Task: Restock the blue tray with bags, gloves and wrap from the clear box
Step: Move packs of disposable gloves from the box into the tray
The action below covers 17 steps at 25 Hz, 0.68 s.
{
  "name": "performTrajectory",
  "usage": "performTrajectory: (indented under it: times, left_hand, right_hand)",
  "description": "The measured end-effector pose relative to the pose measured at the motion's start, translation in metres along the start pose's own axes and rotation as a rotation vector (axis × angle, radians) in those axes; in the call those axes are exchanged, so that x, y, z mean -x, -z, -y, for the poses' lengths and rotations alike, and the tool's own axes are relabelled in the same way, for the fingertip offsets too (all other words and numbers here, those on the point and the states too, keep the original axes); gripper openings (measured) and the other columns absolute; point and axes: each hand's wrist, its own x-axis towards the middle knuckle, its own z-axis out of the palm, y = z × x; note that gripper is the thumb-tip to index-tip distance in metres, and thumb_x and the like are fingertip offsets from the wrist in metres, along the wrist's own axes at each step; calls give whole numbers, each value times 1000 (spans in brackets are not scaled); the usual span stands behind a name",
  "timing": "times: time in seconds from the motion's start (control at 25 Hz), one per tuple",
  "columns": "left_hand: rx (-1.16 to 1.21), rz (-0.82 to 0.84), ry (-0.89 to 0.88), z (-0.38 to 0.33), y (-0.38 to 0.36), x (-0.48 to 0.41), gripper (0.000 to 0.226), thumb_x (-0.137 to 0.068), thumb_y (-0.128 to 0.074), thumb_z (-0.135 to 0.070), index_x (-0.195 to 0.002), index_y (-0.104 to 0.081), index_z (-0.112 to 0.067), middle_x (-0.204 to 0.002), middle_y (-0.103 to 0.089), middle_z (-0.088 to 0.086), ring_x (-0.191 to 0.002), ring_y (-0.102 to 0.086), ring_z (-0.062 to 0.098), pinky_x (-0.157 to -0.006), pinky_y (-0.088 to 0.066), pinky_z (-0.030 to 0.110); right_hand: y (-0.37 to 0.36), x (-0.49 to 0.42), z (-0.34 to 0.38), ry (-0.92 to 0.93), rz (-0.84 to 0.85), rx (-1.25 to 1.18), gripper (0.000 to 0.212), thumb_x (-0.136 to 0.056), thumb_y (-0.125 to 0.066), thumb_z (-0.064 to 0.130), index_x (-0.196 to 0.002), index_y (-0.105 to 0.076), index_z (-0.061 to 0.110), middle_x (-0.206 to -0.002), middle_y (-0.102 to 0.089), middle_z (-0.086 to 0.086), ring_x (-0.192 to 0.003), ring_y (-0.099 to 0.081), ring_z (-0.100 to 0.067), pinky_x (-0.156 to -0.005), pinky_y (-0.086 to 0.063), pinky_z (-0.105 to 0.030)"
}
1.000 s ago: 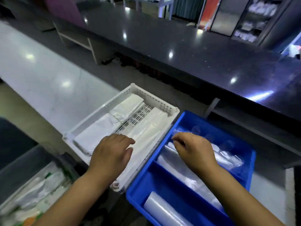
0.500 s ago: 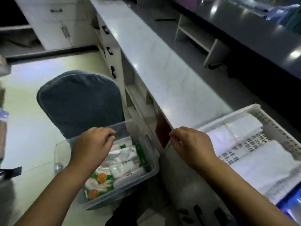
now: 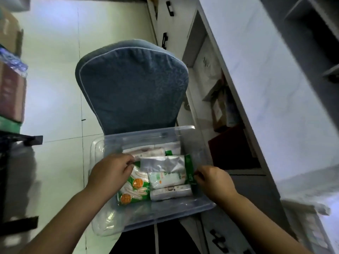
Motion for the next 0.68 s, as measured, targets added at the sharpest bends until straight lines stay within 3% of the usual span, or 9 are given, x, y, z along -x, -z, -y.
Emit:
performTrajectory:
  times: [0.16, 0.36, 0.52, 0.68]
  left_hand:
    - [-49, 124, 78, 29, -44, -6, 18, -86, -56, -30, -101, -67, -32, -98, -72, -5, -88, -61, 15, -63, -46, 27]
    - [-133, 258, 169, 57, -107, -25, 27, -87, -53, -34, -113, -62, -32, -110, -69, -2, -101, -60, 19, -74, -47, 29]
    - [-135, 254, 199, 61, -141, -41, 27, -87, -53, -34, -112, -61, -32, -110, -69, -2, -102, -60, 22, -74, -46, 30]
    - [-127, 243, 202, 49, -166, -46, 28, -86, -54, -33, -113, -60, -31, -110, -68, -1, -103, -59, 23, -72, -44, 30]
  right_hand:
    - [-58, -65, -2, 14, 138, -6, 22, -90, -51, 26, -105, -64, 16, -111, -65, -8, -96, -62, -27, -74, -48, -33]
    - [-126, -162, -9, 50, 269, -18, 40, -88, -57, 20, -126, -50, 10, -131, -53, -14, -116, -52, -30, -95, -46, -38]
    - [-173, -200, -14, 93, 262, 65, 40, -85, -54, 11, -125, -47, 7, -129, -53, -16, -116, -49, -34, -97, -42, -39]
    - [-202, -191, -20, 147, 94, 67, 27, -80, -54, 5, -106, -61, 6, -114, -60, -16, -108, -51, -31, -89, -40, -35]
